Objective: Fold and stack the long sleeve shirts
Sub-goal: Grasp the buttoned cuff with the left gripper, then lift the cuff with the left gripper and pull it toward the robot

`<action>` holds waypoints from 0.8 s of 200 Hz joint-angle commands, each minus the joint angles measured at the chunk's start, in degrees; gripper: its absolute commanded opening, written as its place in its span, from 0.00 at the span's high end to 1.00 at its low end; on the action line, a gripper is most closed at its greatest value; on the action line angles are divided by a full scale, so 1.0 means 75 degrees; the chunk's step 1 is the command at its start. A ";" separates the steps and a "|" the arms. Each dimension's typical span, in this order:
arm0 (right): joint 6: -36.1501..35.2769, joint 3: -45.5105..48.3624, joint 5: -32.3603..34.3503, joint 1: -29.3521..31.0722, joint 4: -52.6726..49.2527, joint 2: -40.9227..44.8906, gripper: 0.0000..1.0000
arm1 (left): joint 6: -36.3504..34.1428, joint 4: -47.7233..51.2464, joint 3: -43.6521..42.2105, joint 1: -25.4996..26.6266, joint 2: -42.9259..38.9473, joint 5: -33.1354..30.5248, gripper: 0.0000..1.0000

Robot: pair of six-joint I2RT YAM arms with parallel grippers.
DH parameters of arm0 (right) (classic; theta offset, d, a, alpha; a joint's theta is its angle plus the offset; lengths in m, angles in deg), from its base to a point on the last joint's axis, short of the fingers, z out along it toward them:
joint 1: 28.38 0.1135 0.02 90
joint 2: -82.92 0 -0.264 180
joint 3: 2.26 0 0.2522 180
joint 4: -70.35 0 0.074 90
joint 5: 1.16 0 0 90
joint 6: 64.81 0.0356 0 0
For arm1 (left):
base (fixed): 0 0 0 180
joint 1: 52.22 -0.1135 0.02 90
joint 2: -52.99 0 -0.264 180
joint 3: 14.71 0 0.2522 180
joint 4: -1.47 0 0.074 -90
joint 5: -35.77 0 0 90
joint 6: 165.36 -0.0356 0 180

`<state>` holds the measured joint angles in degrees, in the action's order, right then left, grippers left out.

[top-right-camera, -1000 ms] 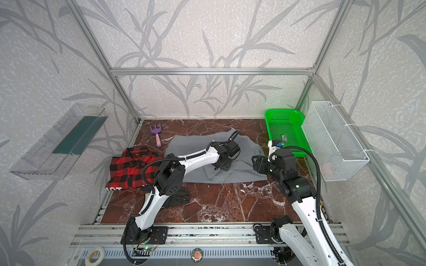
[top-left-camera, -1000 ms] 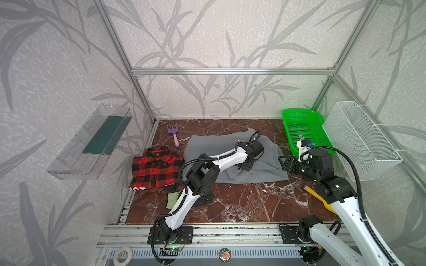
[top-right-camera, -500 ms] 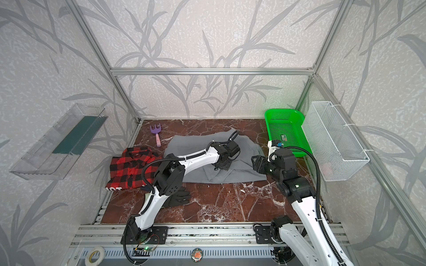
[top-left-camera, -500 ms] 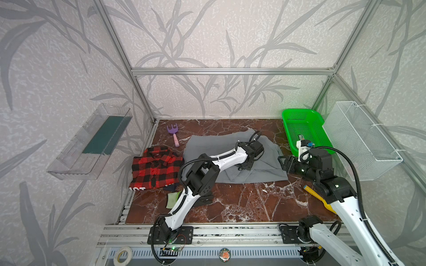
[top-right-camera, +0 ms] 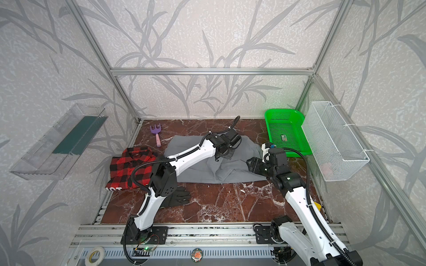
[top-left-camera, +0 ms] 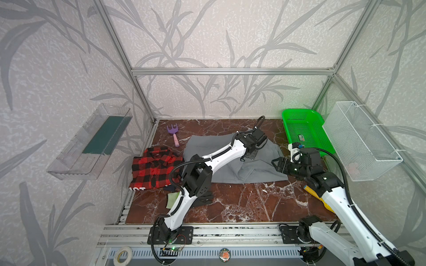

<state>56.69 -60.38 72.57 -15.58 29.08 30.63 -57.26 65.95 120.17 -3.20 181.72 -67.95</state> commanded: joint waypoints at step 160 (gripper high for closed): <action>0.1517 0.0915 -0.1819 -0.1149 0.1896 -0.0679 0.38 | 0.0405 -1.2587 -0.4157 -0.1117 -0.2539 0.5729 1.00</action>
<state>65.41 -55.16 63.19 -22.49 38.91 26.24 -63.66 -2.35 93.35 -9.32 163.29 -38.77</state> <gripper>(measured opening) 0.624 0.048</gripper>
